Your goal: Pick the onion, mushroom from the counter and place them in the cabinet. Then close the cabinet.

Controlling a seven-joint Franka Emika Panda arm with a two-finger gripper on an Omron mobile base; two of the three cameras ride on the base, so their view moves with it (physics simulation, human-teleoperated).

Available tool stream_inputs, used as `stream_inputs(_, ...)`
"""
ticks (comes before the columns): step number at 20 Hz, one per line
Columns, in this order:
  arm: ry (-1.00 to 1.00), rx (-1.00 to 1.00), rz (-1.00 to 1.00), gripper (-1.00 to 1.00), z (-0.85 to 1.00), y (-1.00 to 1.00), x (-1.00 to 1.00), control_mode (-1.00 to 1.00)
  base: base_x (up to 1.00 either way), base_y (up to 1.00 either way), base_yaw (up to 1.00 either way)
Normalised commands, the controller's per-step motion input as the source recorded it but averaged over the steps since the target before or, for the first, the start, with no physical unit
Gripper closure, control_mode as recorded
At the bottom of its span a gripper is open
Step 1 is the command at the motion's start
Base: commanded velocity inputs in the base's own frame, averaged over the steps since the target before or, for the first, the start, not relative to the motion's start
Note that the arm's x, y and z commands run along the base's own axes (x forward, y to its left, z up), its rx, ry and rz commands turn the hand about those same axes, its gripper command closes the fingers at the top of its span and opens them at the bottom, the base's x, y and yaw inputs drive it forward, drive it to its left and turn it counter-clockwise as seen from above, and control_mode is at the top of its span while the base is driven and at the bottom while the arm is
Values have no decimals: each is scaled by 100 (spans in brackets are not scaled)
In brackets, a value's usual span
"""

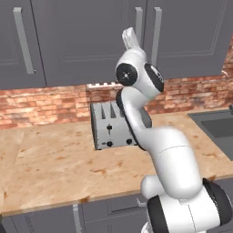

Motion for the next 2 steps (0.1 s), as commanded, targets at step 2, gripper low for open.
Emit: stream_inputs(2,-1,1,24,-100,-25,-61,52,-100,0,0,0)
